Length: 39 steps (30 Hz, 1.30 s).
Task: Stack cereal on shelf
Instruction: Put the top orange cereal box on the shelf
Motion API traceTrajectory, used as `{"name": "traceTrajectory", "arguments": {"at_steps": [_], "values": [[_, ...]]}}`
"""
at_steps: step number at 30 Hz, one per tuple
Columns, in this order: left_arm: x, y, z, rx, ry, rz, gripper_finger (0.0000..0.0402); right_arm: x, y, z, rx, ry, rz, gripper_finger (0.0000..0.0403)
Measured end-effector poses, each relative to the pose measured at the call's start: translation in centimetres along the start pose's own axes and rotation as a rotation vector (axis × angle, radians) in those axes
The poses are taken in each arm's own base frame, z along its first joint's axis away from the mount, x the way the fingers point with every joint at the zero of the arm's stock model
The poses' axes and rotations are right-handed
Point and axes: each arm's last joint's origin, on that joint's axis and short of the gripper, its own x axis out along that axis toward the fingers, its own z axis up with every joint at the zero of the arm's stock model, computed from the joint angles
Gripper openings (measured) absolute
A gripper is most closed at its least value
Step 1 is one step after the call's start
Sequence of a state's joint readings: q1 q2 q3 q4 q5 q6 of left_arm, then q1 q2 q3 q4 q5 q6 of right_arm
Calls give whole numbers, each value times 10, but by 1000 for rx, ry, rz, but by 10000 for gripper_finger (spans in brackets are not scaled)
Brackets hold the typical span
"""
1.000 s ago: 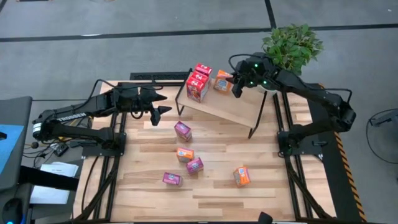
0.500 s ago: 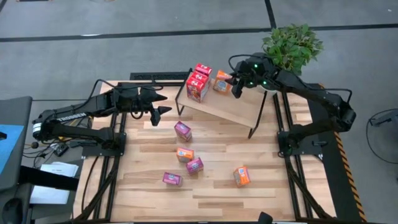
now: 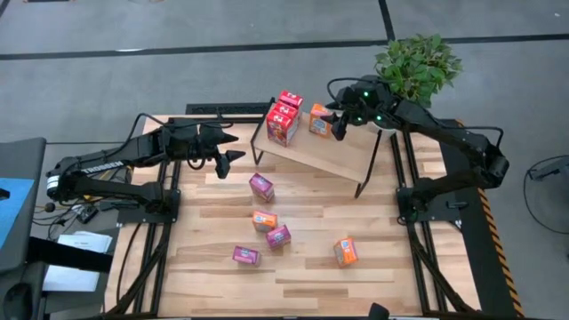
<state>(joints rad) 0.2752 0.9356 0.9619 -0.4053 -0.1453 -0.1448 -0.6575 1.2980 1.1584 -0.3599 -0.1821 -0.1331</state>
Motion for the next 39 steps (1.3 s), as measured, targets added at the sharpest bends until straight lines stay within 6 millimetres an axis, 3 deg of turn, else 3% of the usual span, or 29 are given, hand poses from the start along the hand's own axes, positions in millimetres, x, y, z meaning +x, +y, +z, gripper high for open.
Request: {"name": "traceTrajectory", "arguments": {"at_steps": [5,12,16,20,25,30,35,39], "values": [[0,0,0,0,0,0,266,-4,0,7,-4,-65,-8,250],[0,0,0,-2,1,0,266,-31,2,31,-11,-78,-49,244],[0,0,-1,0,5,1,266,-45,9,31,-14,-1,-80,212],[0,0,-1,1,6,1,266,-55,15,20,12,105,-91,151],[0,0,0,1,5,2,266,-46,18,3,21,232,-86,68],[0,0,0,2,5,2,266,-30,16,-6,16,285,-79,22],[0,0,-1,2,6,7,266,-16,16,-7,-15,296,-70,12],[0,1,-1,2,4,28,266,-4,14,-6,-20,276,-71,32]]}}
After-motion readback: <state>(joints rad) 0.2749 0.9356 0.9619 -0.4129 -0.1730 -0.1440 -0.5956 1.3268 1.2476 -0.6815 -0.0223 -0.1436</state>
